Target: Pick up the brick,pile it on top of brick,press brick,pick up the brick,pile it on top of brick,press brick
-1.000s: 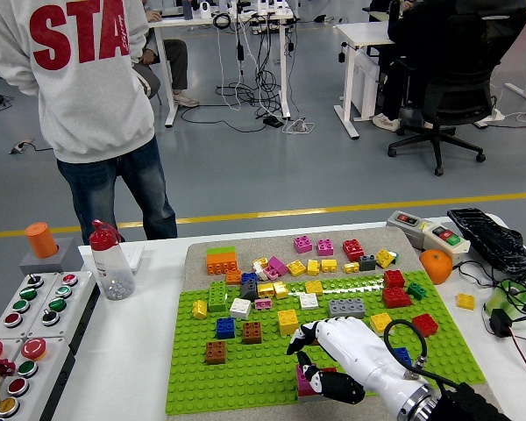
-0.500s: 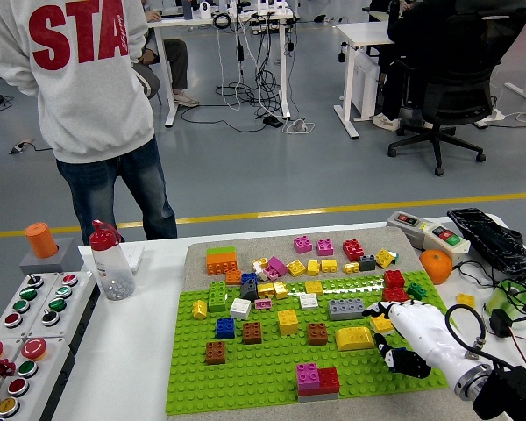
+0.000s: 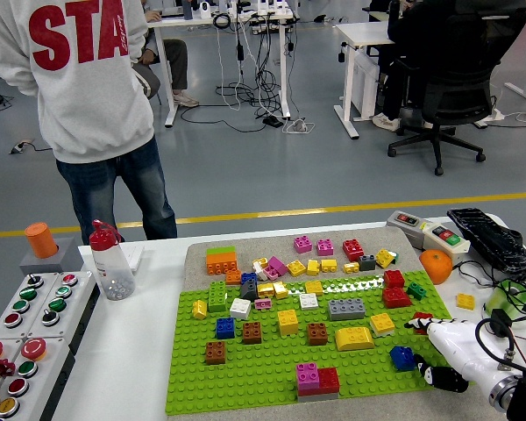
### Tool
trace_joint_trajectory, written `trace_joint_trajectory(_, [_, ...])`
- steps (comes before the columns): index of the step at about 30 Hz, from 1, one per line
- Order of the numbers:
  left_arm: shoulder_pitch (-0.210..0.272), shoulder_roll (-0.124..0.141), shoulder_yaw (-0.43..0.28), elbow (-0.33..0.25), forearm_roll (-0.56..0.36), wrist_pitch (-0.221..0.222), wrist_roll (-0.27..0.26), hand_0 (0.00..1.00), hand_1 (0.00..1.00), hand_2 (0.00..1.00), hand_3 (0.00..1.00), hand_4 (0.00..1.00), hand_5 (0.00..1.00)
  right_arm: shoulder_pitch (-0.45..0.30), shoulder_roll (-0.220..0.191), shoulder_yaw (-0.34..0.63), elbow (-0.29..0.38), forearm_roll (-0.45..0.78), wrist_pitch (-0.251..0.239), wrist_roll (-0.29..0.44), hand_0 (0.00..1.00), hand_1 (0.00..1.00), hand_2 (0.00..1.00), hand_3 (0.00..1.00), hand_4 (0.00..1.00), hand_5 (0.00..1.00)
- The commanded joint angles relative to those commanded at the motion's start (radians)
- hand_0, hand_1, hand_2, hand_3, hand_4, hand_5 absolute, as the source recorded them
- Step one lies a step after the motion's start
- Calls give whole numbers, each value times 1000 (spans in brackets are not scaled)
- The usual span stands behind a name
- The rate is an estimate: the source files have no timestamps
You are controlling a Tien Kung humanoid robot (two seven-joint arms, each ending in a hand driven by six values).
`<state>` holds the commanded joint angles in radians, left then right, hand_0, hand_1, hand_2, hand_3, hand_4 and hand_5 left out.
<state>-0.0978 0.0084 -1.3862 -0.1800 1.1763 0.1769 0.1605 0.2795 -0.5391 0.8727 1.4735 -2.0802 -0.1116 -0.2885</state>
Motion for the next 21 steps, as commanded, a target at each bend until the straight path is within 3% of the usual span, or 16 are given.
trace_joint_trajectory(21, [-2, 0, 0, 0, 0, 0, 0, 651, 675, 702, 573, 302, 998, -7, -12, 15, 76, -17, 11, -12, 699, 740, 760, 784, 649, 141])
